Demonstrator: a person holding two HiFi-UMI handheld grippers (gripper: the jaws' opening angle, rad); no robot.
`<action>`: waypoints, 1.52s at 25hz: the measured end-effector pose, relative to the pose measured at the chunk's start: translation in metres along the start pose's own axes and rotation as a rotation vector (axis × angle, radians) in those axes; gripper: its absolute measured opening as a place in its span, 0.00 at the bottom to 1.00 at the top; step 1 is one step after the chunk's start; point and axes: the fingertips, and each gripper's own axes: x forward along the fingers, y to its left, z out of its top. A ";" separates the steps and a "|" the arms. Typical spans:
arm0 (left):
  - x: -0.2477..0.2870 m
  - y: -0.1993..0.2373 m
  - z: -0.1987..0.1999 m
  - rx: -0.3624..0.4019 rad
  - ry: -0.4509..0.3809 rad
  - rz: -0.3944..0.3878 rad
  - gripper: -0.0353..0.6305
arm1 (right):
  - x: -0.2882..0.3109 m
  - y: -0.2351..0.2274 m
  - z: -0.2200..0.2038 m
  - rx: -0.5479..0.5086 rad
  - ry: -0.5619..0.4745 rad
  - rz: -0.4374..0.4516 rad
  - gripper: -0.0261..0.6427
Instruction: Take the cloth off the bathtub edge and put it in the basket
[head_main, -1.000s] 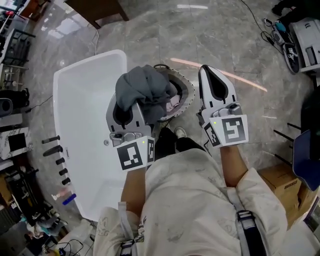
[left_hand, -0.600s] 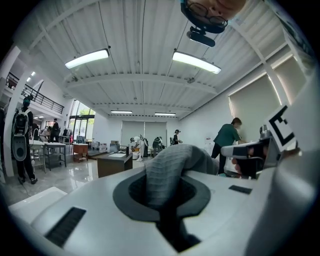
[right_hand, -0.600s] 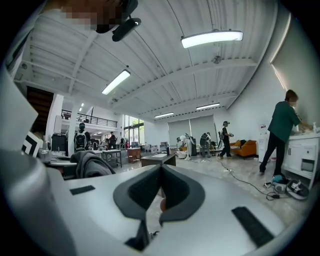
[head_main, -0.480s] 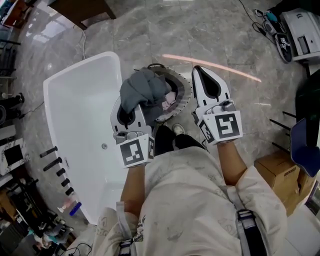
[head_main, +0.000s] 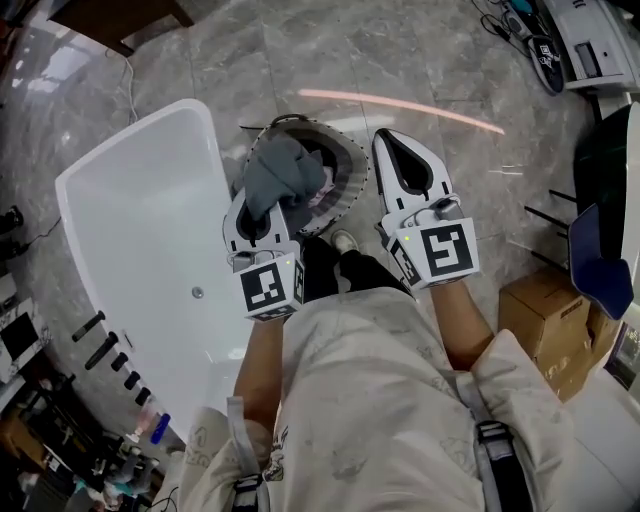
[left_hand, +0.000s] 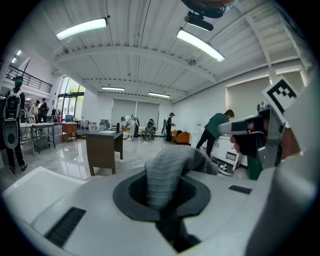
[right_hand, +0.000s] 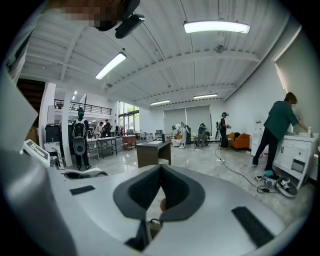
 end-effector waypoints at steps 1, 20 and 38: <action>0.005 0.001 -0.007 -0.004 0.017 -0.006 0.11 | 0.002 0.000 -0.004 0.001 0.009 -0.003 0.02; 0.081 0.005 -0.185 -0.082 0.427 -0.085 0.11 | 0.016 -0.016 -0.051 0.038 0.124 -0.077 0.02; 0.095 -0.011 -0.363 -0.141 0.926 -0.060 0.11 | 0.007 -0.016 -0.078 0.039 0.197 -0.072 0.02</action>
